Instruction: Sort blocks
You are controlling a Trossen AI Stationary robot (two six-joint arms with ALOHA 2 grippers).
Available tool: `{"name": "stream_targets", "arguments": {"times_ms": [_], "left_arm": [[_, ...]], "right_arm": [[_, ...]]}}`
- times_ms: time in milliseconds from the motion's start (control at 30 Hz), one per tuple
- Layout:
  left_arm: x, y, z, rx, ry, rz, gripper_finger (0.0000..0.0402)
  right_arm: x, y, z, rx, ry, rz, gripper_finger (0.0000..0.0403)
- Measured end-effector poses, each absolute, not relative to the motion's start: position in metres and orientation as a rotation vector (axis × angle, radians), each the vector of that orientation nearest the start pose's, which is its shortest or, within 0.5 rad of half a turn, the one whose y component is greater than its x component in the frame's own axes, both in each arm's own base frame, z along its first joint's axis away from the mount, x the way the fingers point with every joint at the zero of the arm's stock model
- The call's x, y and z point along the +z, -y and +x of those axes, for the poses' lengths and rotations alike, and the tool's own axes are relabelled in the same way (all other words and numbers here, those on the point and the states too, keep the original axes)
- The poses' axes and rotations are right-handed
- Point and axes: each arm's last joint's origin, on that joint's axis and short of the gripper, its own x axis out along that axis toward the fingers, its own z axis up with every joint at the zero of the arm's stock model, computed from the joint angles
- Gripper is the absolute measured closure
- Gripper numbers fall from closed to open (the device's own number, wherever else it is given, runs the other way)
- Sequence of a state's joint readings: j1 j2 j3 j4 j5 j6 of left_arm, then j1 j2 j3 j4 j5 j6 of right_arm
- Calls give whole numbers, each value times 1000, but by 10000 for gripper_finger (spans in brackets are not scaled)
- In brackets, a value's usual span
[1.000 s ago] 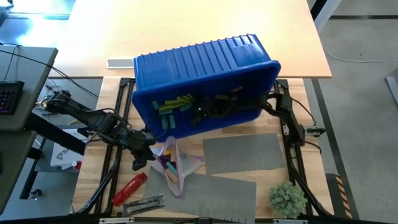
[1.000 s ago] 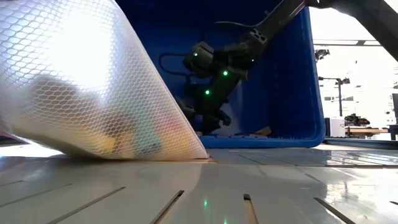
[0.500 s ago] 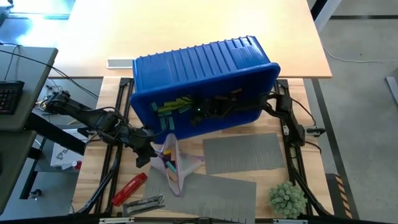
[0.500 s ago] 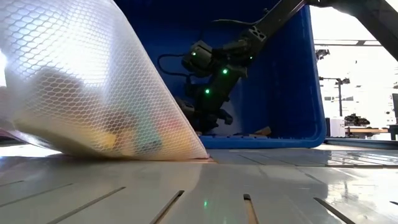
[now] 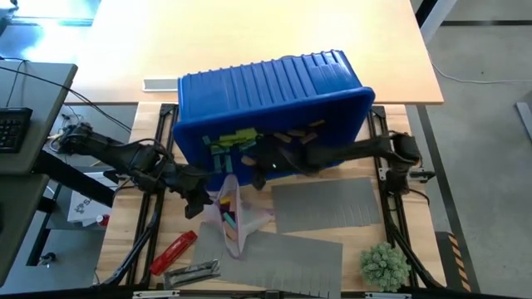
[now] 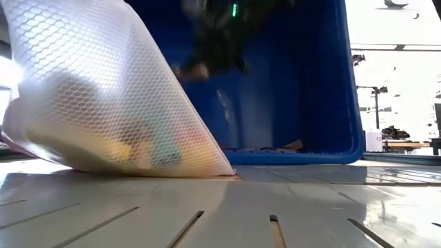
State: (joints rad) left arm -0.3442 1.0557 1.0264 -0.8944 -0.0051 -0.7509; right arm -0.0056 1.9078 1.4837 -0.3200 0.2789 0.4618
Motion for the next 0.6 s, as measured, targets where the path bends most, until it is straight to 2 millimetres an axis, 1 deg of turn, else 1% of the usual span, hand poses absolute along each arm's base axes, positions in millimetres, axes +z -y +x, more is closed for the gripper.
{"name": "stream_targets", "arguments": {"times_ms": [67,100,233,333,400,533,600], "left_arm": [[309,62,185,50,-971,-517,401],[309,59,185,55,-969,-511,401],[308,50,188,63,-973,-498,401],[309,43,190,71,-961,-478,401],[309,39,191,74,-949,-462,401],[310,34,193,71,-932,-440,401],[311,33,194,49,-924,-448,401]], "right_arm": [[261,-15,422,-352,-598,350,315],[267,-27,420,-326,-578,365,315],[286,-73,412,-286,-460,497,315],[298,-100,410,-236,-344,626,315],[294,-112,413,-234,-320,730,315],[274,-131,418,-276,-306,914,315],[273,-136,422,-263,-259,1010,315]]}}
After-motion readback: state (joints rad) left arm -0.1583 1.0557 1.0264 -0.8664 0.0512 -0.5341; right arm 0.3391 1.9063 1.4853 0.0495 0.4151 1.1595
